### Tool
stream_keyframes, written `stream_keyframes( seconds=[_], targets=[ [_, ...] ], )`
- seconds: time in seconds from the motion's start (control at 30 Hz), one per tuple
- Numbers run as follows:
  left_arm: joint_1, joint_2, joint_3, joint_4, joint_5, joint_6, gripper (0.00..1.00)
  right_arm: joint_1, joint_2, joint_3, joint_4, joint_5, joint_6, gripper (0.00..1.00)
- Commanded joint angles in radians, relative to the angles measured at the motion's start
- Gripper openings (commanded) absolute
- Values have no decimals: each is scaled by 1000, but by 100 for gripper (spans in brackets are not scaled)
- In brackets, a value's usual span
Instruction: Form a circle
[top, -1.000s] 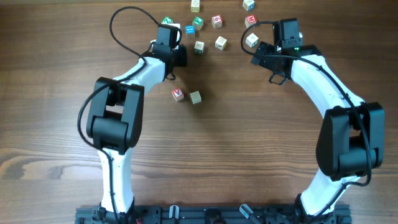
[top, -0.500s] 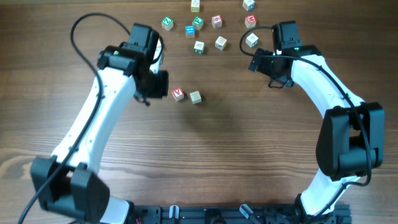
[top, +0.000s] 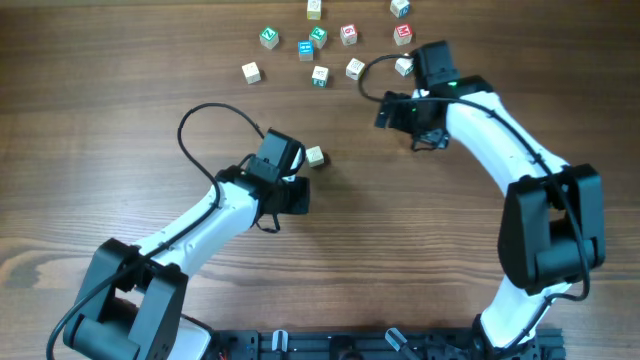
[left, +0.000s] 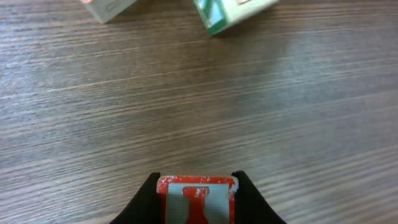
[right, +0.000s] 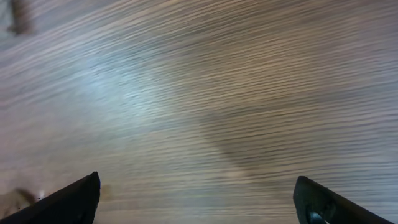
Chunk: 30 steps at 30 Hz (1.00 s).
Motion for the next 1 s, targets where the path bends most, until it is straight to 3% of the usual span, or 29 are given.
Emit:
stream_keyframes(
  seconds=[0.0,0.17,0.37,0.6,0.77,0.87,0.97],
  targets=[
    [3,0,-19,3,-82,-34,11,29,13,-11,13,56,-7,99],
    [3,19,-31,14,-236,-34,21,29,13,-11,18,43,50,100],
    [3,77,-44,118,-237,-35,31,30,15,-13,16,37,50,99],
    [3,127,-44,163,-215,-34,33,29,61,-13,28,31,51,99],
    [3,126,-43,206,-261,-19,49,29,109,-13,30,-8,48,99],
    [3,124,-42,225,-259,-19,53,29,110,-13,31,-11,48,91],
    [3,124,-42,216,-259,-19,54,31,110,-13,31,-19,47,55]
  ],
)
